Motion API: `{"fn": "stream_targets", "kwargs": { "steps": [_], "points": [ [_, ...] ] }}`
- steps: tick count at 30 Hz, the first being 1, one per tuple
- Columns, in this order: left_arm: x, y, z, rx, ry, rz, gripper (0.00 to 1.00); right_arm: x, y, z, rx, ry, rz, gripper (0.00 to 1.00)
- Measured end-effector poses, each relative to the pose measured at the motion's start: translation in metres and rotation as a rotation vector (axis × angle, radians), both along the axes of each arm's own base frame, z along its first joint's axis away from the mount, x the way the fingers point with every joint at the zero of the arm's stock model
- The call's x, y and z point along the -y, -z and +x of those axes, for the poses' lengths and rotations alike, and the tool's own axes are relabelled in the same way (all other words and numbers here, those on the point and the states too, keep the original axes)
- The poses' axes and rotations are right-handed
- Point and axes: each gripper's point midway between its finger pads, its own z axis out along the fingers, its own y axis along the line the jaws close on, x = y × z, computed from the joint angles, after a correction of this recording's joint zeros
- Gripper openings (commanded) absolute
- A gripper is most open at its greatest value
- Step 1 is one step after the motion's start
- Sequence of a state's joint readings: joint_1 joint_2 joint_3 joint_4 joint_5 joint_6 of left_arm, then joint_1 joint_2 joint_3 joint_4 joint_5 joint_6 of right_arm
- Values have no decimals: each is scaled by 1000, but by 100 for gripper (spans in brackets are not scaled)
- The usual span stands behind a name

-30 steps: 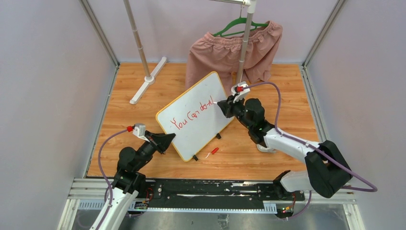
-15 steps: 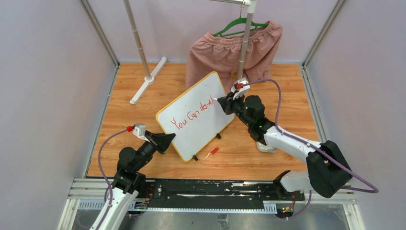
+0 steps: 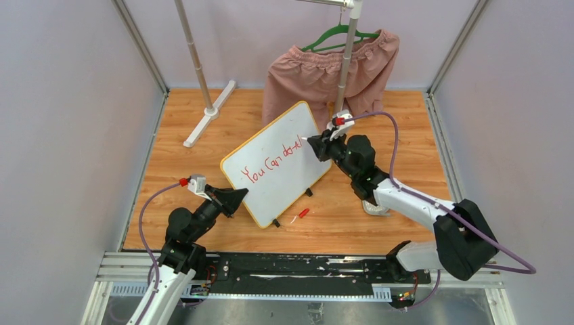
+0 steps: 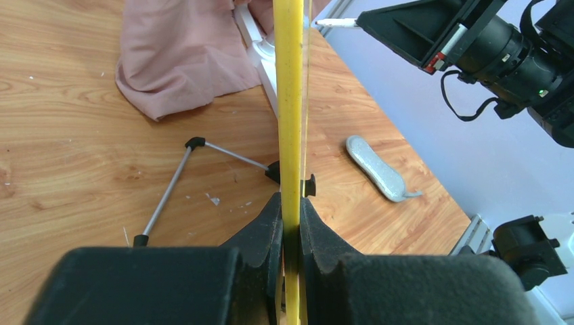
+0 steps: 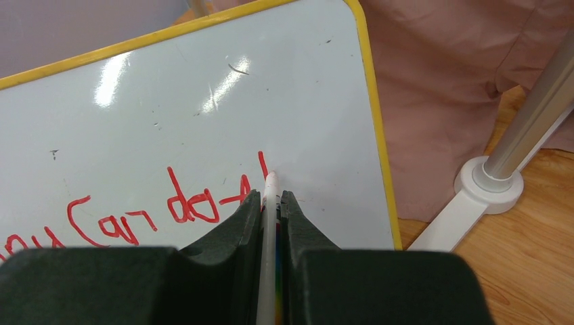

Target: Write a sentence on the whiteboard

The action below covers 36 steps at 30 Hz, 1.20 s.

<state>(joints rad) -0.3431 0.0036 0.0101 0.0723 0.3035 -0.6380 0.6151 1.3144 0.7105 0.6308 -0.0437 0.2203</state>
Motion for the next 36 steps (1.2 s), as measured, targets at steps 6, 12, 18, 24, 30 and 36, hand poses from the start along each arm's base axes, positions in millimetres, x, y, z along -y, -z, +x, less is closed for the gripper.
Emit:
{"fn": "stream_targets", "kwargs": {
  "steps": [6, 12, 18, 24, 30, 36],
  "points": [
    [0, 0, 0, 0, 0, 0, 0, -1, -8, -4, 19, -18, 15, 0],
    [0, 0, 0, 0, 0, 0, 0, -4, -7, -6, 14, -35, 13, 0],
    [0, 0, 0, 0, 0, 0, 0, -4, 0, -5, -1, -37, 3, 0],
    [0, 0, 0, 0, 0, 0, 0, -5, 6, -4, -17, -36, -8, 0],
    [0, 0, 0, 0, -1, 0, 0, -5, 9, -2, -25, -30, -14, 0],
    [0, 0, 0, 0, 0, 0, 0, -3, 5, 2, -20, -9, -13, 0]
  ]
}}
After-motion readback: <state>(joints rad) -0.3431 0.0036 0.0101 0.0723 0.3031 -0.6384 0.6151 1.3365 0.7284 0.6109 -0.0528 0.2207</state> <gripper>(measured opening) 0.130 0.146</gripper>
